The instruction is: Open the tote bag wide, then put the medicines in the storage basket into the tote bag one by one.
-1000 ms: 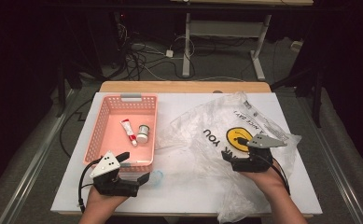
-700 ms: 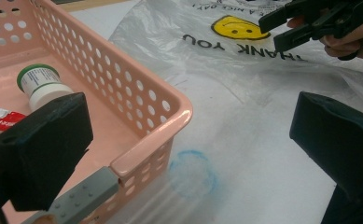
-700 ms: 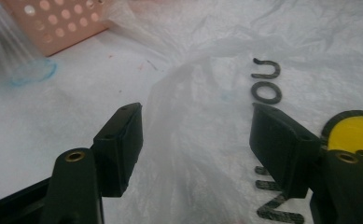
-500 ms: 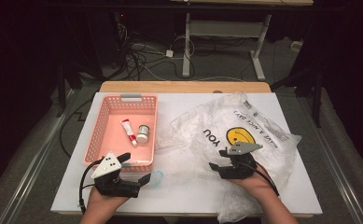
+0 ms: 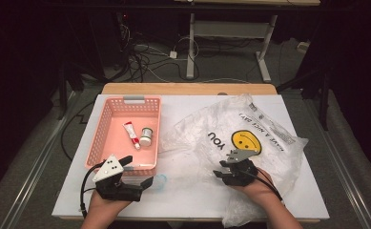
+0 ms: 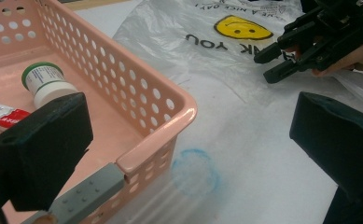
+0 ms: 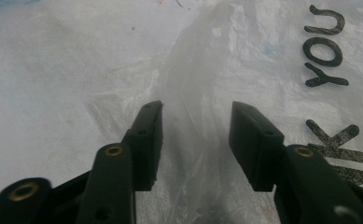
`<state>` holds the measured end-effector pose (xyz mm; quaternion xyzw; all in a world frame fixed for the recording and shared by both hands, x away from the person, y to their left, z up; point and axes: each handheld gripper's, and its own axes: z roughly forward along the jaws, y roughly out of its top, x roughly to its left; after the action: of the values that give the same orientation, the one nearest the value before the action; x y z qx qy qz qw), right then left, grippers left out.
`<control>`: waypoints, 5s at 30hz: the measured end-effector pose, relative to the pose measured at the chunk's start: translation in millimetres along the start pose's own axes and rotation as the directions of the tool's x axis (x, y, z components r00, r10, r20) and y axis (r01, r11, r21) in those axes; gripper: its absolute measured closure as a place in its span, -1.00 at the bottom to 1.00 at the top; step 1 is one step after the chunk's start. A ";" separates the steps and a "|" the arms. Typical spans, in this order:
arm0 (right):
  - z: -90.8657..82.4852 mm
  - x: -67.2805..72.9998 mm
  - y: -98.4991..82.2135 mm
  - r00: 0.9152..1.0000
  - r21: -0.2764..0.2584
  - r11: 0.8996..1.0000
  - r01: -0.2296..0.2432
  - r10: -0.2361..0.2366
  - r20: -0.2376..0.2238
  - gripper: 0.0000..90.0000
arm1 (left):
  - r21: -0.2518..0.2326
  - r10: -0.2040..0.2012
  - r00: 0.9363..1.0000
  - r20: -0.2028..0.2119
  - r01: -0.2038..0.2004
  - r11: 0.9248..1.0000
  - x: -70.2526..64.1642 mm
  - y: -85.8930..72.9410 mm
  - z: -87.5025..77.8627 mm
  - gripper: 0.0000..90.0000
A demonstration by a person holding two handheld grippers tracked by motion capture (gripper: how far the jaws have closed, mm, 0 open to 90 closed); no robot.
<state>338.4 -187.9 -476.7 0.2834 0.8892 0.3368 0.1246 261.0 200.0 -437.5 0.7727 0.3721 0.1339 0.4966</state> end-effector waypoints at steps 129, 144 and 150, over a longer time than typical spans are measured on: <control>-74.8 -33.9 16.3 0.992 -0.438 0.898 -0.037 0.084 0.089 1.00 | 0.309 -0.259 0.897 -0.359 0.376 0.873 146.6 66.0 93.0 -0.94; -70.8 -30.8 17.6 0.992 -0.418 0.908 -0.035 0.081 0.092 1.00 | 0.432 -0.332 0.861 -0.386 0.487 0.760 164.2 56.1 107.1 -0.48; -70.6 -30.4 15.3 0.992 -0.413 0.910 -0.043 0.089 0.094 1.00 | 0.450 -0.337 0.852 -0.401 0.503 0.737 164.0 57.3 109.6 -0.25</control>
<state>340.2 -233.7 -413.1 0.2993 0.7805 0.5034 0.2189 462.3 229.7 -466.1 0.7460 0.6300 0.0194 0.2151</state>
